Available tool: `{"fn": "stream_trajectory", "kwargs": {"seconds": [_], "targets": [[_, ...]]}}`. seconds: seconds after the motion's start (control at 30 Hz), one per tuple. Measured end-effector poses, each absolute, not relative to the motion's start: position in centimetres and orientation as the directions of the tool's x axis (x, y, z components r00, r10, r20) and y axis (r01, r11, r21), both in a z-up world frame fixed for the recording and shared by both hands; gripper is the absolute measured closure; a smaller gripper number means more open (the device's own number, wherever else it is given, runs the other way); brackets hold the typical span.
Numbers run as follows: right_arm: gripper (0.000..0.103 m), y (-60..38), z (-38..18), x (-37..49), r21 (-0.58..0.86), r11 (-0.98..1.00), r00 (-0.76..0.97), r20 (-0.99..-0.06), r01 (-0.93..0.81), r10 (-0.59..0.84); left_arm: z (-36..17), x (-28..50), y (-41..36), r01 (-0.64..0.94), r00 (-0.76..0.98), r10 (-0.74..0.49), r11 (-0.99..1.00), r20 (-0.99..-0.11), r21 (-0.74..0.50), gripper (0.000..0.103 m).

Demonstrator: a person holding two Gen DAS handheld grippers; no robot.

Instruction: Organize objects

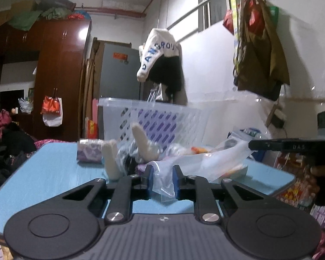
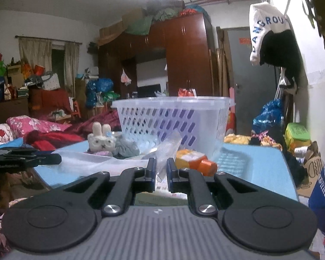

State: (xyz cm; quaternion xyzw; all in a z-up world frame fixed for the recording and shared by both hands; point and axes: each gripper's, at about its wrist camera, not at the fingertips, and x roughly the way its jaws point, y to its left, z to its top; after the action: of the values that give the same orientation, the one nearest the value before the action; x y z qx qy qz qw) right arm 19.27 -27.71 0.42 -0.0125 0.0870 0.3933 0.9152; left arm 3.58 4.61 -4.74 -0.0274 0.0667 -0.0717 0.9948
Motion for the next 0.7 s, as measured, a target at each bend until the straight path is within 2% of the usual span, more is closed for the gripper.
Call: {"fn": "stream_trajectory", "kwargs": {"seconds": [0.23, 0.33, 0.43, 0.53, 0.7], "targets": [[0.092, -27.3, 4.9, 19.1, 0.013, 0.689, 0.687, -0.062, -0.725, 0.724, 0.3, 4.4, 4.9, 0.160, 0.987, -0.161, 0.986, -0.020, -0.050, 0.081], [0.092, -25.9, 8.2, 20.5, -0.002, 0.695, 0.695, -0.016, -0.719, 0.719, 3.9, 7.1, 5.3, 0.150, 0.989, -0.149, 0.987, 0.022, -0.049, 0.081], [0.093, -24.4, 10.8, 23.1, 0.017, 0.708, 0.708, -0.002, -0.706, 0.706, 7.7, 12.0, 5.9, 0.119, 0.993, -0.118, 0.992, 0.026, -0.047, 0.081], [0.093, -22.5, 12.1, 26.7, 0.036, 0.742, 0.741, -0.034, -0.670, 0.671, 9.8, 17.7, 6.9, 0.088, 0.994, -0.092, 0.994, -0.060, -0.058, 0.081], [0.093, -19.4, 11.0, 33.6, 0.068, 0.794, 0.765, -0.233, -0.604, 0.601, 9.4, 26.9, 8.0, 0.043, 0.939, -0.063, 0.997, -0.339, -0.065, 0.081]]}}
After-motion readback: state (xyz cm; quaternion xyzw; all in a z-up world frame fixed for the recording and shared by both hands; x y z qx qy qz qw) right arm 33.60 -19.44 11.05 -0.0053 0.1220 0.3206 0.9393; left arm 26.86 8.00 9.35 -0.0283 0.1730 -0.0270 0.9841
